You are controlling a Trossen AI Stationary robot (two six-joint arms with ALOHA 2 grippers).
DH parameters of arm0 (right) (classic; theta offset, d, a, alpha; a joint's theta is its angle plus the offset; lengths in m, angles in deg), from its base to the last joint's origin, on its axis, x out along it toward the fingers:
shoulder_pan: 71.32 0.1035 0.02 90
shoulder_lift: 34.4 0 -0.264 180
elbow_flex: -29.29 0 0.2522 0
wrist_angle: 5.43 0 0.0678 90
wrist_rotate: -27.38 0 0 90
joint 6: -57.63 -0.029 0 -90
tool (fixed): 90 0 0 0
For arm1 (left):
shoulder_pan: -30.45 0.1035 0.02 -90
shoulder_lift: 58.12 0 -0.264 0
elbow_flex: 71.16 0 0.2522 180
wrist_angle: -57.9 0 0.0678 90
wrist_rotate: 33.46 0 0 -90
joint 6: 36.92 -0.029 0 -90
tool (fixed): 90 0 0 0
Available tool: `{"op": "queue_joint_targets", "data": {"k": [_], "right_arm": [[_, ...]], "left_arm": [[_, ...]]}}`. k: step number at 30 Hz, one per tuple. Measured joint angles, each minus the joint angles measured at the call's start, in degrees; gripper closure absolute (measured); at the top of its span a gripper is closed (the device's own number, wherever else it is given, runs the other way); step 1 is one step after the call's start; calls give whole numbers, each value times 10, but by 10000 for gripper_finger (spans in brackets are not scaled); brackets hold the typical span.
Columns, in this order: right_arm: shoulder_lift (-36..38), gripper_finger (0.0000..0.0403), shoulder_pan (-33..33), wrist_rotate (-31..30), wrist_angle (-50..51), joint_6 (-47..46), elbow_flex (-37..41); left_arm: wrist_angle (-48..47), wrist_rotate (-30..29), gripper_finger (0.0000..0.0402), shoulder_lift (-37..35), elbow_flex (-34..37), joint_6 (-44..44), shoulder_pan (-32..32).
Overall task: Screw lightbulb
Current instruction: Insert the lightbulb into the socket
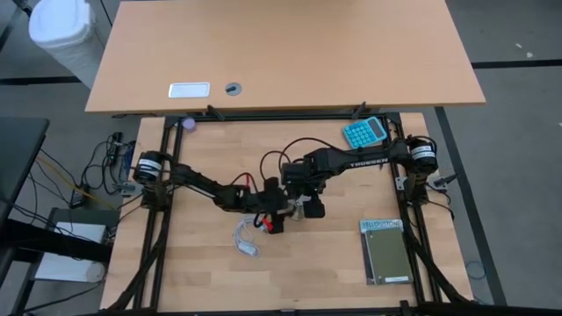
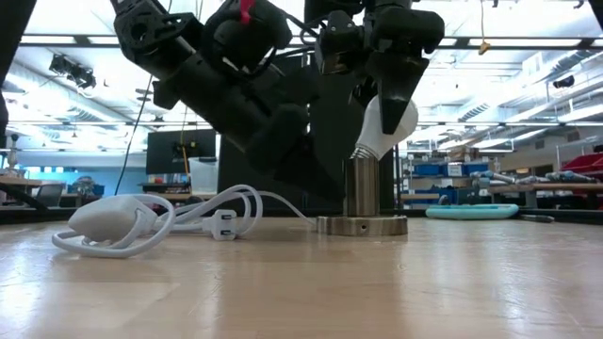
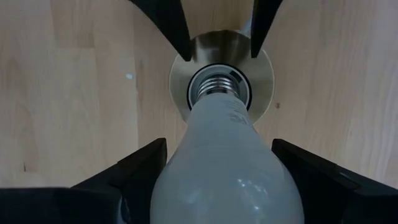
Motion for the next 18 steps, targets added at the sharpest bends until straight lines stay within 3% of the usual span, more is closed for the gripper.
{"op": "queue_joint_targets", "data": {"k": [11, 18], "right_arm": [[0, 121, 0, 0, 1, 0, 0], [0, 121, 0, 0, -1, 0, 0]], "left_arm": [[67, -4, 241, 0, 23, 12, 0], [85, -5, 262, 1, 32, 15, 0]]}}
